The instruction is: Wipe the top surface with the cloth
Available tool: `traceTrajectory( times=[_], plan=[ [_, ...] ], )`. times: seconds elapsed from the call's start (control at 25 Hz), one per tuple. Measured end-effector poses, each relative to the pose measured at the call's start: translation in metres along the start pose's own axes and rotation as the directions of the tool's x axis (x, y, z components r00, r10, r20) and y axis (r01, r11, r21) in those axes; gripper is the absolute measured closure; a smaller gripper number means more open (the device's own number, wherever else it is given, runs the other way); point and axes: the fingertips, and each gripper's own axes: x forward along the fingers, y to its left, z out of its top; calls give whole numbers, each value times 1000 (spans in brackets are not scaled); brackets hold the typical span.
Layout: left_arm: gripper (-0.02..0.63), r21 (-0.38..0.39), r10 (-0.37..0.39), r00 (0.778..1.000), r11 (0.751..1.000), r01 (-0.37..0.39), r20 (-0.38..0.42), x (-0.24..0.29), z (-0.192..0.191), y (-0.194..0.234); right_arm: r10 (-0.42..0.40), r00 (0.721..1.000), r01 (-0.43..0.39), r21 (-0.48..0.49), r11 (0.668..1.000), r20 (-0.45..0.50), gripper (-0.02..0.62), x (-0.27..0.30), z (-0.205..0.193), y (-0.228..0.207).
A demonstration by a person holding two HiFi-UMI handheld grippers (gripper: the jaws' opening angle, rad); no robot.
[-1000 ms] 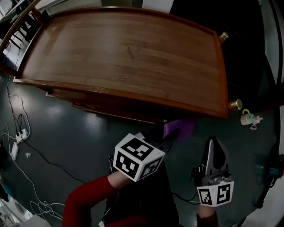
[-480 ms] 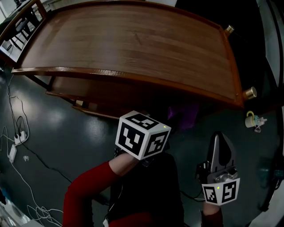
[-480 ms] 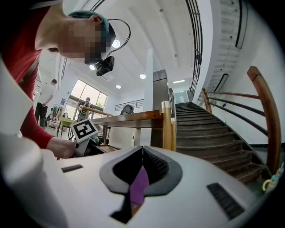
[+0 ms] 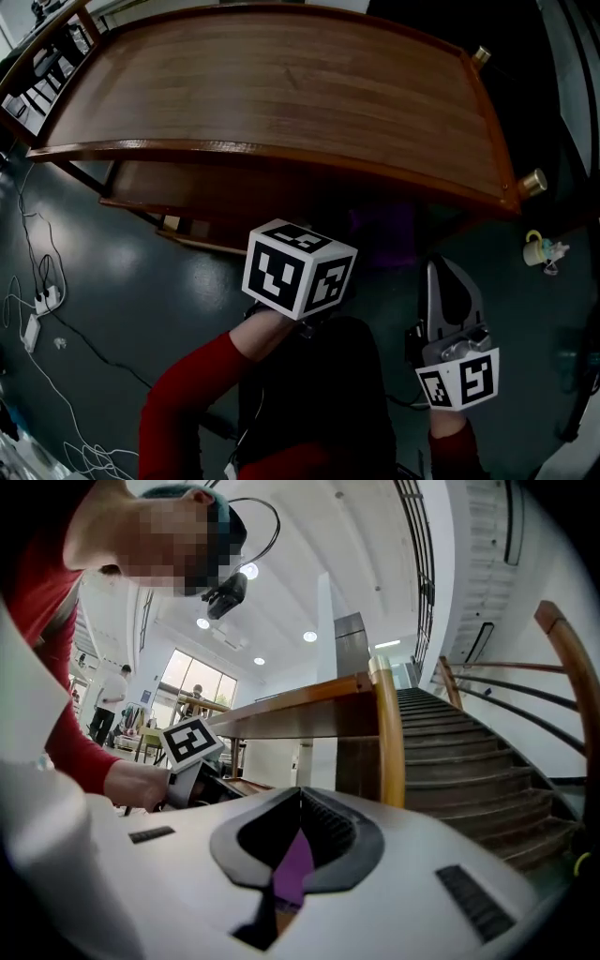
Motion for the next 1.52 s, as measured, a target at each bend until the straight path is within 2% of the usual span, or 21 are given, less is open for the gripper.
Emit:
traceTrajectory(
  times=[0.32,0.6,0.76,0.92,1.04,1.16,1.36,1.52],
  plan=[
    [543,43,47,999,998,-47,10,-7,0,9,35,995,-38,-28,999,-94,583,39,-19,10],
    [543,70,103,994,992,-102,-19,5,5,16,17,996,-20,-30,999,-93,583,47,-18,-1],
    [543,64,182,983,982,-180,-31,-11,17,43,33,995,-35,-22,999,-94,583,55,-15,2],
    [543,67,305,952,951,-302,-38,-57,30,92,63,993,-63,-4,998,-96,583,63,-14,10],
    [543,74,414,910,909,-410,-38,-105,32,136,76,992,-76,-6,997,-99,583,65,-13,14],
    [543,46,534,845,845,-533,-22,-168,32,184,89,991,-90,-2,996,-97,583,67,-14,19],
    [543,-15,711,703,703,-711,12,-269,32,249,110,989,-112,-9,994,-99,583,71,-16,28],
    [543,0,812,583,583,-812,14,-319,31,282,127,986,-129,-12,992,-103,583,75,-18,35]
  ],
)
